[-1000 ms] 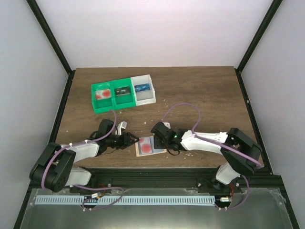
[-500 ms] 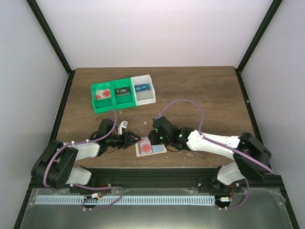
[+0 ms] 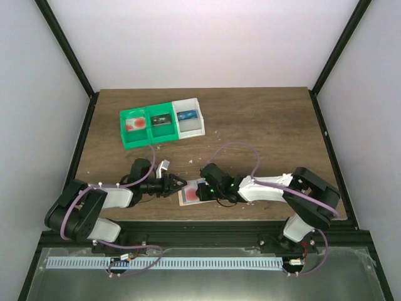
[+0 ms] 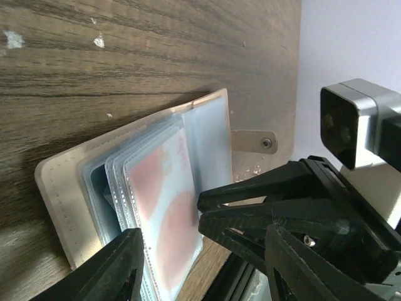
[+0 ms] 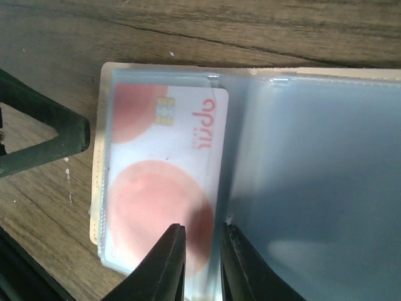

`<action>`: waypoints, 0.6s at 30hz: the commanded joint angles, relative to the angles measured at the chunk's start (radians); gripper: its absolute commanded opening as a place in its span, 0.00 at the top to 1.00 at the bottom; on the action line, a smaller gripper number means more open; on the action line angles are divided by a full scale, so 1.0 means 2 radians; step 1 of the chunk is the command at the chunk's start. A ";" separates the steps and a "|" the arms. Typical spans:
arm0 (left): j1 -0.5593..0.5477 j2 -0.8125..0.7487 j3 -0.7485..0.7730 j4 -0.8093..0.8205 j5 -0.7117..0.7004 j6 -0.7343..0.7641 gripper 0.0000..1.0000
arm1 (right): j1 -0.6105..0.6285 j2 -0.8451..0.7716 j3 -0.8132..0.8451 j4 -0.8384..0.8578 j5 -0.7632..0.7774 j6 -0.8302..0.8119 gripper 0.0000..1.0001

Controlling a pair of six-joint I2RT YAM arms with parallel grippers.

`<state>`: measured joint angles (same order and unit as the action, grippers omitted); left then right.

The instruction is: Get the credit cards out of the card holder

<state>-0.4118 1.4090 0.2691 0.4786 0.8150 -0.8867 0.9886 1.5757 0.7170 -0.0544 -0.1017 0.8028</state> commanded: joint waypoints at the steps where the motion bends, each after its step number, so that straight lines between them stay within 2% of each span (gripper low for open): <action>1: -0.006 0.009 -0.005 0.032 0.005 -0.003 0.45 | -0.004 0.015 -0.009 0.019 0.004 0.005 0.84; 8: -0.008 0.018 0.000 0.034 0.005 -0.003 0.45 | -0.005 0.024 -0.024 0.027 0.004 0.018 0.94; 18: -0.011 0.003 0.008 0.017 -0.003 -0.002 0.45 | -0.005 0.029 -0.025 0.033 0.001 0.020 0.95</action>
<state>-0.4267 1.4422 0.2676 0.5106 0.8139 -0.8955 0.9833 1.6108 0.6849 0.0135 -0.1043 0.8322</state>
